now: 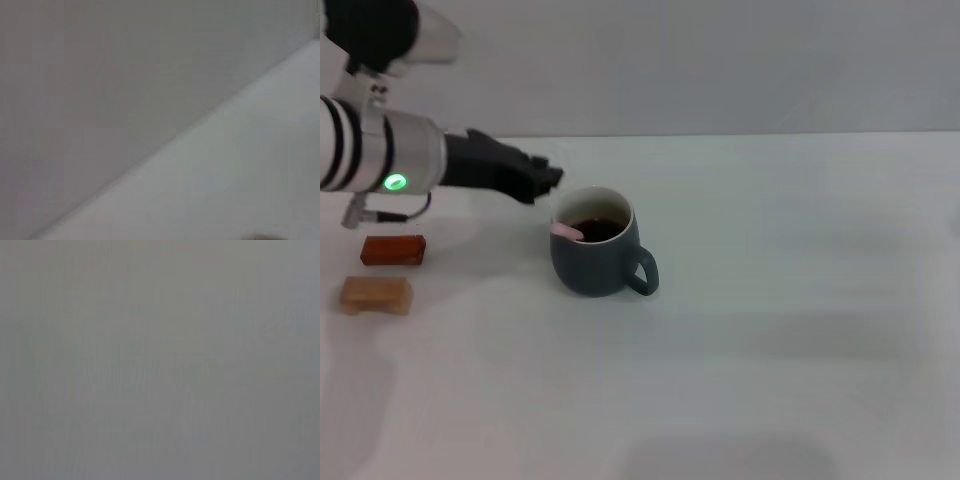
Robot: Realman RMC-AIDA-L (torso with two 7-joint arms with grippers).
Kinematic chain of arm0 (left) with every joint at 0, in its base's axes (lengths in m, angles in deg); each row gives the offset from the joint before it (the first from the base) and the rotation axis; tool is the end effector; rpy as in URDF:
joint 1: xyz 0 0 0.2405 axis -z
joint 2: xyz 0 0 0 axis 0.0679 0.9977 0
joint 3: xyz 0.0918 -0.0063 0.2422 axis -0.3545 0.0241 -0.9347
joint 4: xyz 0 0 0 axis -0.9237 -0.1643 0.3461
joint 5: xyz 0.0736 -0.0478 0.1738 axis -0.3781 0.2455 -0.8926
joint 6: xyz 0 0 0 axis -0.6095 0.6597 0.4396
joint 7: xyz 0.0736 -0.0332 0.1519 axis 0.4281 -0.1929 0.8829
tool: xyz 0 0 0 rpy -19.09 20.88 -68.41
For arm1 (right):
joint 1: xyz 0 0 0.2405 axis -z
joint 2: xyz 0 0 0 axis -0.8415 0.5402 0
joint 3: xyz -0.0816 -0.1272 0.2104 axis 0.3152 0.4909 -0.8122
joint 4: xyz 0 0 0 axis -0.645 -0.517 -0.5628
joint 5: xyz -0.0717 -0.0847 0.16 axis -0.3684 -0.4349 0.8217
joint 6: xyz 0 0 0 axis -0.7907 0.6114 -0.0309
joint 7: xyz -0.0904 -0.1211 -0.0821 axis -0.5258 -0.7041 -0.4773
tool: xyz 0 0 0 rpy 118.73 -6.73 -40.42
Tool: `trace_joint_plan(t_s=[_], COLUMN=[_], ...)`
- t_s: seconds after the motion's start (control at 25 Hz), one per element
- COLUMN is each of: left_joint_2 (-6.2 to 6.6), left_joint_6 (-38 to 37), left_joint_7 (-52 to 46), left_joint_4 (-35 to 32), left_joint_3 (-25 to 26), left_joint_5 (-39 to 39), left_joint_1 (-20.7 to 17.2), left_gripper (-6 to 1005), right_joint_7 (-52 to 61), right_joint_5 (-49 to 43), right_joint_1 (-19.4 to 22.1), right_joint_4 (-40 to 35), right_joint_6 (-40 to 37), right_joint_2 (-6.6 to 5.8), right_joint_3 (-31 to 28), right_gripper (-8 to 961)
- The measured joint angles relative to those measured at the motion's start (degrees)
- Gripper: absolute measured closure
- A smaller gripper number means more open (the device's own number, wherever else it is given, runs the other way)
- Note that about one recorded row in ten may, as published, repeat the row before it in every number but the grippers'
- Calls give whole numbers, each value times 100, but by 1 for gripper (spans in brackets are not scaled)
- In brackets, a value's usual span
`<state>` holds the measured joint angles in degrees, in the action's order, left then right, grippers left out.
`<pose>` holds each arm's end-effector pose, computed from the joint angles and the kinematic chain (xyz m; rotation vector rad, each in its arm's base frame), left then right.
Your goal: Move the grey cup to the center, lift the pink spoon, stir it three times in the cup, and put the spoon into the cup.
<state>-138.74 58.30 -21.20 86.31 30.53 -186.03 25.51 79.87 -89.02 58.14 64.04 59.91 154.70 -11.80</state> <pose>-0.1974 0.4039 0.0033 -2.4117 -0.7076 -0.0753 0.2866 0.3484 0.0781 -1.4696 0.4897 0.5082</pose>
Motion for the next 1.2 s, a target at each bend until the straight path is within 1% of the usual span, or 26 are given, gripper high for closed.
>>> trace_joint_plan(t_s=[0.12, 0.16, 0.24, 0.28, 0.32, 0.36, 0.4, 0.44, 0.48, 0.52, 0.64, 0.76, 0.88, 0.92, 0.96, 1.0, 1.04, 1.08, 1.12, 1.16, 1.2], left_joint_2=[-8, -5, 1, 6, 6, 8, 6, 6, 6, 9, 7, -5, -5, -2, -2, 1, -1, -1, 0, -7, -10], left_joint_6=[-449, -836, -1248, -1663, -1663, -2034, -2405, -2509, -2509, -2609, -2605, -2520, -2520, -2427, -2427, -1715, -1429, -1429, -1255, -1124, -1095], left_joint_7=[36, 107, 245, 469, 469, 787, 1384, 1702, 1702, 2322, 3073, 3986, 3986, 4294, 4294, 5374, 5909, 5909, 6323, 6873, 7021], left_joint_4=[198, 272, 297, 278, 278, 170, -112, -293, -293, -652, -1083, -1511, -1511, -1724, -1724, -2555, -2971, -2971, -3246, -3495, -3561], left_joint_3=[123, 195, 279, 388, 388, 514, 680, 754, 754, 902, 1145, 1398, 1398, 1540, 1540, 2361, 2742, 2742, 2989, 3207, 3262], left_joint_5=[179, 446, 768, 1134, 1134, 1566, 2299, 2679, 2679, 3398, 4178, 5186, 5186, 5576, 5576, 6684, 7057, 7057, 7318, 7579, 7649], left_joint_1=[-188, -337, -466, -588, -588, -669, -724, -724, -724, -691, -618, -599, -599, -604, -604, -549, -519, -519, -520, -561, -575], left_gripper=[802, 802, 801, 801, 801, 801, 801, 801, 801, 802, 802, 803, 804, 804, 805, 805, 804, 803, 803, 802, 801], right_joint_7=[-1, -1, -2, -2, -1, 4, 4, 14, 21, 25, 27, 28, 30, 30, 32, 32, 33, 36, 38, 43, 43], right_joint_5=[0, 0, 0, 0, 0, 0, 0, 0, 0, 0, 0, 0, 0, 0, 0, 0, 0, 0, 1, 12, 12], right_joint_1=[0, 0, 1, 1, 3, 5, 5, 5, 5, 5, 4, -4, -75, -109, -173, -173, -197, -215, -227, -233, -233], right_joint_4=[-14, -27, -67, -94, -121, -181, -181, -213, -241, -260, -277, -303, -433, -491, -639, -639, -699, -781, -867, -1067, -1067], right_joint_6=[1, 0, -7, -17, -29, -49, -49, -57, -63, -67, -73, -76, -111, -140, -215, -215, -254, -333, -445, -764, -764], right_joint_2=[-1, -1, -2, -2, -2, -1, -1, -1, -1, -2, -1, -1, -1, -1, 0, 0, 1, 4, 8, 15, 15], right_joint_3=[-18, -26, -39, -46, -50, -72, -72, -92, -107, -119, -132, -168, -210, -219, -257, -257, -276, -305, -336, -404, -404], right_gripper=[954, 954, 954, 954, 954, 954, 955, 955, 955, 955, 955, 955, 954, 954, 954, 948, 942, 936, 930, 924, 918])
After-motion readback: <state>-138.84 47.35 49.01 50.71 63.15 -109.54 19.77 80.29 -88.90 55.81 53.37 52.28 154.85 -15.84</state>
